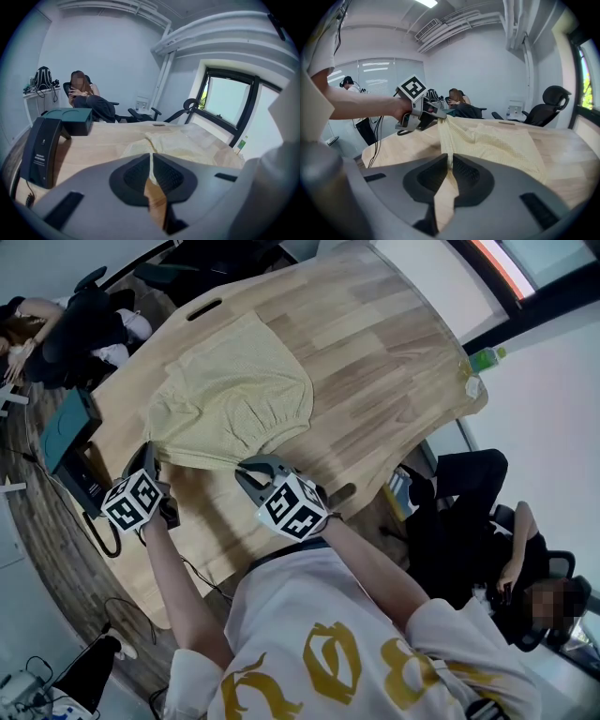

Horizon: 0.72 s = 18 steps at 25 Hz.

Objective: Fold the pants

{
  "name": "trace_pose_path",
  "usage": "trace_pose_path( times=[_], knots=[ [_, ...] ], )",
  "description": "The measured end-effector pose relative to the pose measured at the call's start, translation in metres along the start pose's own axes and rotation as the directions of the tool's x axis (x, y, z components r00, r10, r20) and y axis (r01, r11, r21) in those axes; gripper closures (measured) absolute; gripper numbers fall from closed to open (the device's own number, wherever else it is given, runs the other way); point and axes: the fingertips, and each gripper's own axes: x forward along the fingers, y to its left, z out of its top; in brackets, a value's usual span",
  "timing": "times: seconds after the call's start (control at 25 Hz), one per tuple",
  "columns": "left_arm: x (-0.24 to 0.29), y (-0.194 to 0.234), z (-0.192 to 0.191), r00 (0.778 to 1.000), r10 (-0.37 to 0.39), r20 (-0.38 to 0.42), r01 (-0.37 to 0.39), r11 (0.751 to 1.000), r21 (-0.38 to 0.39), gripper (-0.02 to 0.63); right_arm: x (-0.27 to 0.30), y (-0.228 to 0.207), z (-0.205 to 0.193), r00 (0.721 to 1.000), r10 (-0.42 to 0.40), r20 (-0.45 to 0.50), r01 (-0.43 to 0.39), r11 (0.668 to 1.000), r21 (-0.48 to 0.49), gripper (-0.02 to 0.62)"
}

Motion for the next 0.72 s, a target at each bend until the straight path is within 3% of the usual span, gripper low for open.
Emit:
trace_pose_path(
  times=[0.24, 0.72],
  knots=[
    [0.011, -0.016, 0.022, 0.999, -0.033, 0.006, 0.033, 0.998, 0.047, 0.583, -0.007, -0.013, 0.007, 0.999, -0.034, 0.024, 0.033, 0.999, 0.014, 0.56],
    [0.03, -0.062, 0.071, 0.995, -0.091, 0.046, 0.089, 0.995, 0.046, 0.583, -0.026, -0.047, 0.021, 0.996, -0.048, 0.08, 0.041, 0.996, 0.085, 0.56]
  ],
)
